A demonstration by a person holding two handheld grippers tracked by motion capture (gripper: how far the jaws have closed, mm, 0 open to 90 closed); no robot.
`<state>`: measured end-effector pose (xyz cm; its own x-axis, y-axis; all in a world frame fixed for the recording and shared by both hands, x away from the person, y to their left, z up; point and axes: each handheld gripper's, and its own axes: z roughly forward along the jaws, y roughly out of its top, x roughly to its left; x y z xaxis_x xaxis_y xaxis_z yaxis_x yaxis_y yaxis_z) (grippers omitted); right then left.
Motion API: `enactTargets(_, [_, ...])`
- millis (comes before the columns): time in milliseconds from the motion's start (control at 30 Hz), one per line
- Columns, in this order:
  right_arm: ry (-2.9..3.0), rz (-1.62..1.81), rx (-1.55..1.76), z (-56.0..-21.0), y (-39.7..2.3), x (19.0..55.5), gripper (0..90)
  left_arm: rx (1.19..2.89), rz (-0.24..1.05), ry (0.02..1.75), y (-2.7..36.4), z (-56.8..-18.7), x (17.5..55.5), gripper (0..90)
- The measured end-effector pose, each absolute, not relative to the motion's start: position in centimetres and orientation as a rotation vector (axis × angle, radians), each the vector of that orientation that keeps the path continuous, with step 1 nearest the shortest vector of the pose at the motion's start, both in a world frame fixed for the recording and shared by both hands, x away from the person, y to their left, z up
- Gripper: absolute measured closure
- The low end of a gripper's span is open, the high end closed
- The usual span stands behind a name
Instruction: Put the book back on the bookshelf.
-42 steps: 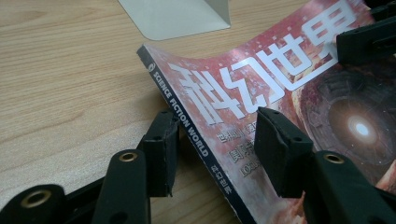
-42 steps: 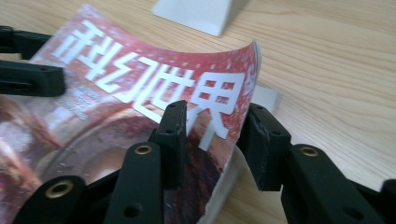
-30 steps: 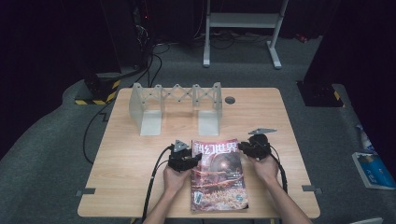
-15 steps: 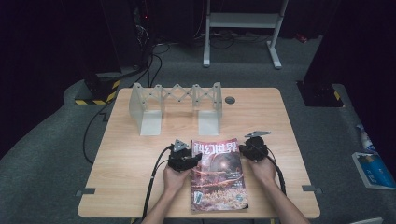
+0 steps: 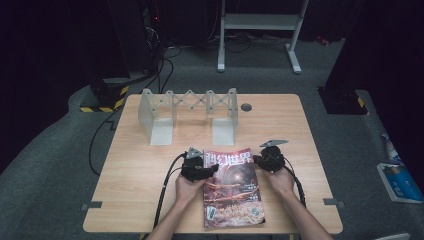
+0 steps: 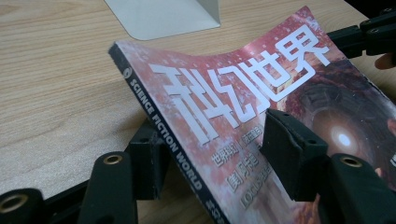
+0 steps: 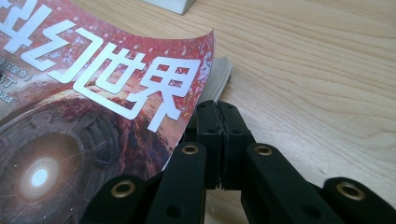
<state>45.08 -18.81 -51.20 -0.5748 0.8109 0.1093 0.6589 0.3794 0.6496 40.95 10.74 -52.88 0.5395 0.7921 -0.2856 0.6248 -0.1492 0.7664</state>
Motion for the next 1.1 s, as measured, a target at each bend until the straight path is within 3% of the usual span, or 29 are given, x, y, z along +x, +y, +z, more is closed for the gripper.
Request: enactTargets(1100, [2.499, 0.977, 1.157, -51.2, -15.7, 45.4, 88.2, 1.891, 0.155, 1.178, 11.8, -52.3, 42.0, 37.6])
